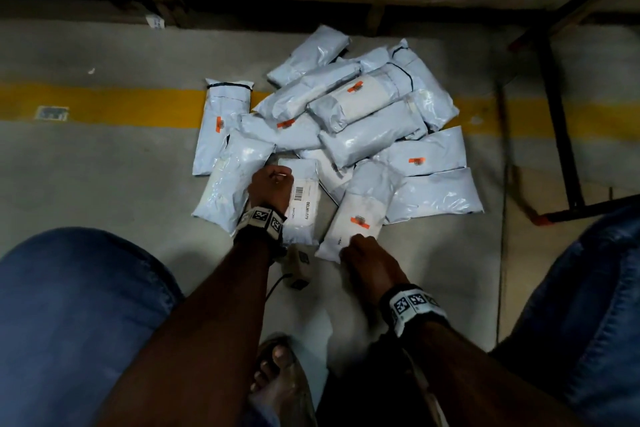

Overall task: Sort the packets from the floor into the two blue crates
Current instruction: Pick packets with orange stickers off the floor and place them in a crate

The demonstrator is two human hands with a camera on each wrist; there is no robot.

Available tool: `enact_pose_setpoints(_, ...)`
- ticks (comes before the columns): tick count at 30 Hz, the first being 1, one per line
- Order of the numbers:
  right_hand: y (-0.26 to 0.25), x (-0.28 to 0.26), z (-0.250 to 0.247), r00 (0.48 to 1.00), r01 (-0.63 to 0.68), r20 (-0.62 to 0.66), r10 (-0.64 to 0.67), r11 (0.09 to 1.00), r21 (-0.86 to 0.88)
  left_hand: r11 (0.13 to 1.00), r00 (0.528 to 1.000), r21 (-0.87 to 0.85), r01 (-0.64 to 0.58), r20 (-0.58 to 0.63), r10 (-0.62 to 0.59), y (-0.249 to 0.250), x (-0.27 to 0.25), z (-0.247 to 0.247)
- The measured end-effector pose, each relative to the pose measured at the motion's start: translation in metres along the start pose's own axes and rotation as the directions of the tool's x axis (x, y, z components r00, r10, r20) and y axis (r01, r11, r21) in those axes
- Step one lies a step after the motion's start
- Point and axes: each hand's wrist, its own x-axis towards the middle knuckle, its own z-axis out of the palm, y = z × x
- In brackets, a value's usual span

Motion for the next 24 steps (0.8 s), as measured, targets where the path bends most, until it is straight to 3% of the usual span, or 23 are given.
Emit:
enact_pose_setpoints(4,0.010,0.002,0.001,0.986,-0.128,0.119,0.121,0.991,0.050,0.996,0.996,0.030,-0.079,-0.031,0.080,-0.001,-0.004,-0.009)
enact_pose_setpoints(7,0.016,0.001,0.002,0.997,-0.078,-0.002,0.080,0.984,0.162,0.975,0.983,0.178,-0.136,-0.097,0.155,-0.002,-0.004,-0.018)
enact_pose_setpoints(9,0.020,0.004,0.002,0.987,-0.101,-0.096,0.130,0.961,0.257,0.963,0.979,0.230,-0.138,-0.118,0.168,-0.003,-0.002,-0.023)
enact_pose_setpoints(12,0.020,0.016,-0.006,0.919,-0.135,-0.295,0.263,0.910,0.391,0.947,0.976,0.315,-0.068,-0.173,0.128,0.000,0.000,-0.035)
enact_pose_setpoints(16,0.020,0.031,-0.019,0.838,-0.166,-0.406,0.365,0.878,0.448,0.906,0.955,0.416,0.075,-0.290,0.054,-0.003,0.003,-0.050)
enact_pose_setpoints(21,0.024,0.035,-0.019,0.837,-0.104,-0.435,0.333,0.876,0.471,0.856,0.975,0.471,0.213,-0.161,-0.154,-0.022,0.008,-0.052)
enact_pose_setpoints(24,0.025,0.034,-0.014,0.839,-0.096,-0.433,0.330,0.873,0.478,0.813,0.974,0.538,0.222,-0.163,-0.158,-0.030,0.010,-0.050)
